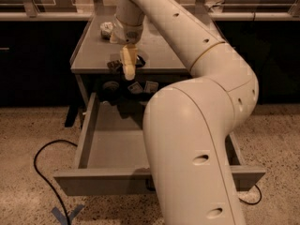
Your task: Place rxbar chocolate into top drawer
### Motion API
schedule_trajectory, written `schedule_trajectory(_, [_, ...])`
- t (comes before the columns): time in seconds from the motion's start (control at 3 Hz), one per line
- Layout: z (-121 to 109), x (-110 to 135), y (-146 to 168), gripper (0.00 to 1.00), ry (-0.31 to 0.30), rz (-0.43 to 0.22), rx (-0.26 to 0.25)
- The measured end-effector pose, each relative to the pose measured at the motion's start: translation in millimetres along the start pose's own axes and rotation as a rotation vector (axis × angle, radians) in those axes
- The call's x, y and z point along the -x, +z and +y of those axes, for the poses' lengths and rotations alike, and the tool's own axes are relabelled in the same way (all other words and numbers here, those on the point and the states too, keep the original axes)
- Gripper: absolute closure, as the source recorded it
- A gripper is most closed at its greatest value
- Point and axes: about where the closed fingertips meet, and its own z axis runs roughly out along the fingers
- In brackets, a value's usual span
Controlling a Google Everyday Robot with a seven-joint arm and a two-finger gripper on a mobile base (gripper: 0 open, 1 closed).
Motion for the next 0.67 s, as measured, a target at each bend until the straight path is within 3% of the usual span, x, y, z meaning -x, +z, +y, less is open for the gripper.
schedule_trajectory(0.67, [6.6,-9.2,14.9,0.0,0.039,-0.007,0.039])
